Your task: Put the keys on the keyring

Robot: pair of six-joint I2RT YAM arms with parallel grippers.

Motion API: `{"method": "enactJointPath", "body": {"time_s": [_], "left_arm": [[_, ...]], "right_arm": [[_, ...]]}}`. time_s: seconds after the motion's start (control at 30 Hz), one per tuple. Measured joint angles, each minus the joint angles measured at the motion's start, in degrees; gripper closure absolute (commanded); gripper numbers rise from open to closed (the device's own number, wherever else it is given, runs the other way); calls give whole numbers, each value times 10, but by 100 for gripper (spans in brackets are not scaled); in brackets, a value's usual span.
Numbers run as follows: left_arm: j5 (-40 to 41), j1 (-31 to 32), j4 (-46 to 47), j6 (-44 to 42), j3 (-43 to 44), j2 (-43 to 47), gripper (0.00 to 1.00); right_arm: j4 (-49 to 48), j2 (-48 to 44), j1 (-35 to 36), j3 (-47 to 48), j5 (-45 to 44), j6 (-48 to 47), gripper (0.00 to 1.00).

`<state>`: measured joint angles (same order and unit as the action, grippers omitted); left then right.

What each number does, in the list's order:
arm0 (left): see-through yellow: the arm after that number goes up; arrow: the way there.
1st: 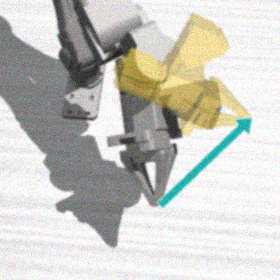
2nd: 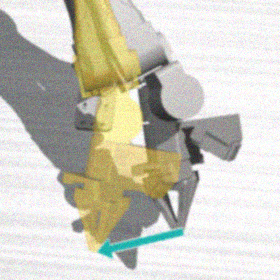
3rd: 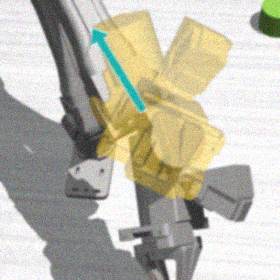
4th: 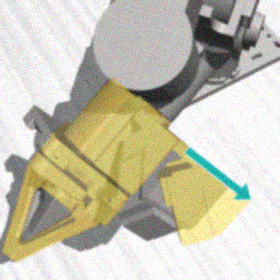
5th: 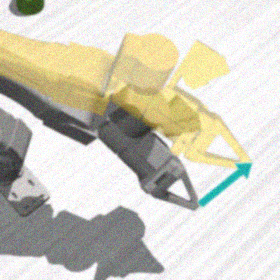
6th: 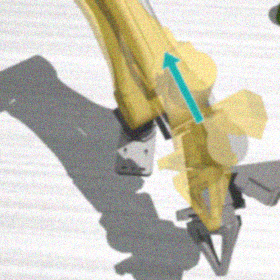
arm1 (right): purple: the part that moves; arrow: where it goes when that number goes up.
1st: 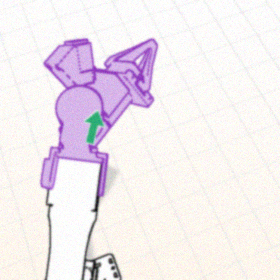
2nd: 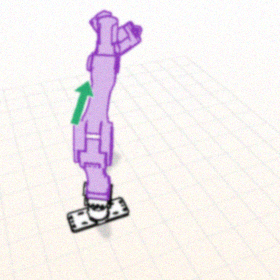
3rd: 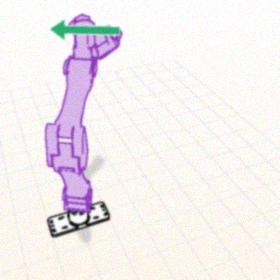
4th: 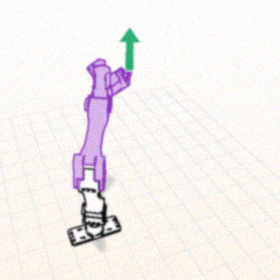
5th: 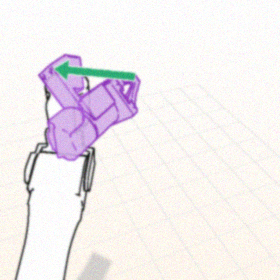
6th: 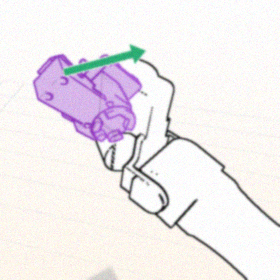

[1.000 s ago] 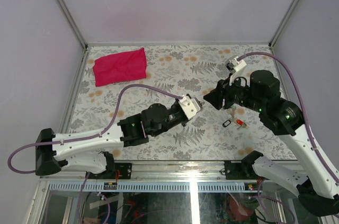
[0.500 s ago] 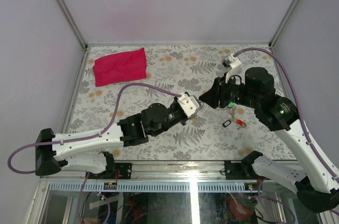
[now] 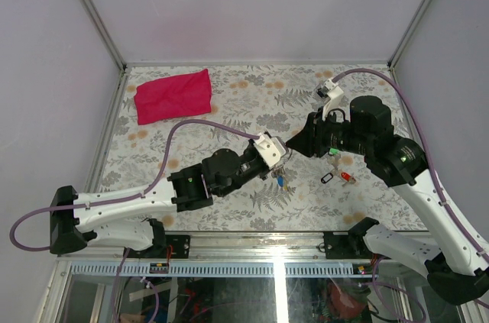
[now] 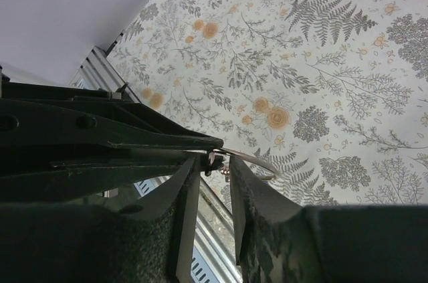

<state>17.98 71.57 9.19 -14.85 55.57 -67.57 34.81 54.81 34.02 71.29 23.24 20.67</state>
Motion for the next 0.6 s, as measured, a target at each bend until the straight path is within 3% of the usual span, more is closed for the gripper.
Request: {"method": "enactJointPath", "body": {"time_s": [0.13, 0.3, 0.6], "left_arm": [[0, 0, 0, 0, 0, 0, 100], [1, 0, 0, -1, 0, 0, 100], [0, 0, 0, -11, -1, 0, 100]], "right_arm": [[0, 0, 0, 0, 6, 3, 80], [0, 3, 0, -2, 18, 6, 99], [-1, 4, 0, -2, 17, 6, 100]]}}
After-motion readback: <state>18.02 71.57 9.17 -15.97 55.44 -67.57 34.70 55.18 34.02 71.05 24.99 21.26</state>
